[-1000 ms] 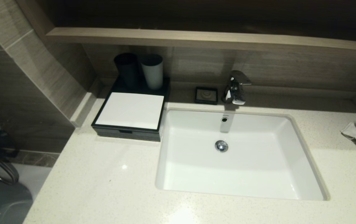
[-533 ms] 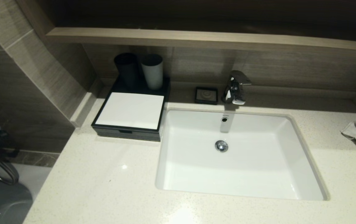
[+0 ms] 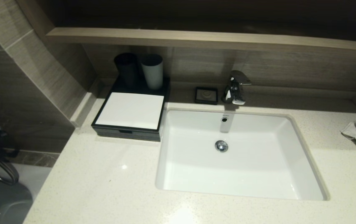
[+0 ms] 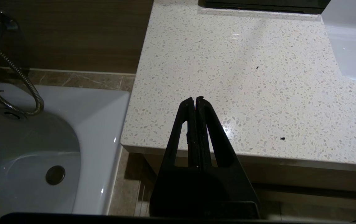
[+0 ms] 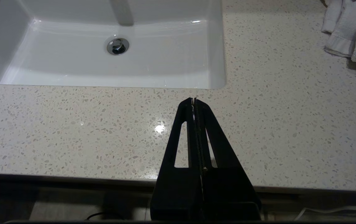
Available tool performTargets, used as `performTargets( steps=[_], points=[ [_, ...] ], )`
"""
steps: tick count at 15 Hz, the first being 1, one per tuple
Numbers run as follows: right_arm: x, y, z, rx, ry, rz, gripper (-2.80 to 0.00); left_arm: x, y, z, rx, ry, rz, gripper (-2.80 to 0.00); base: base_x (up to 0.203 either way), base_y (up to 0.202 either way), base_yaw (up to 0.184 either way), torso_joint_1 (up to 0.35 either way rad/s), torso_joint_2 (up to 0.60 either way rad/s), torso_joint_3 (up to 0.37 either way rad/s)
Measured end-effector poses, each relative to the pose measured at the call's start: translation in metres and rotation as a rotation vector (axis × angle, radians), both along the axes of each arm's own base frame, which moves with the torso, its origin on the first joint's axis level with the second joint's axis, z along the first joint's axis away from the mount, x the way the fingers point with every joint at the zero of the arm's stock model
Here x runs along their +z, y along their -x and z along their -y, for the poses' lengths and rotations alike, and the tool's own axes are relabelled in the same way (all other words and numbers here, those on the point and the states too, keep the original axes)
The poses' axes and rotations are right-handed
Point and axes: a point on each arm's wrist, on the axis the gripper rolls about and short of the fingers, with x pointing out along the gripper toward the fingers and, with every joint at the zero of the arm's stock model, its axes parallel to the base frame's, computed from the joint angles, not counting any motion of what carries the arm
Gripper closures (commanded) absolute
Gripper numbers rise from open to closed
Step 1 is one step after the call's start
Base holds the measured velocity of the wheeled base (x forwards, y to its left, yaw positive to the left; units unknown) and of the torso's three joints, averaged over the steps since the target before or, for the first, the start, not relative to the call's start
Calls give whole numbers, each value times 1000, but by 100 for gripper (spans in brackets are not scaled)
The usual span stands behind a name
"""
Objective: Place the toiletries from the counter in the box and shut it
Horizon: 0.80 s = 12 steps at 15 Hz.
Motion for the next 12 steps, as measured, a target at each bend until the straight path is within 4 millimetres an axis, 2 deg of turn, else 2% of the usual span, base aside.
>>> performTargets(
  steps=[12],
  points=[
    [0,0,0,0,-9,0,0,0,0,0,-1,0,0,0,0,0,0,0,0,0]
  ],
)
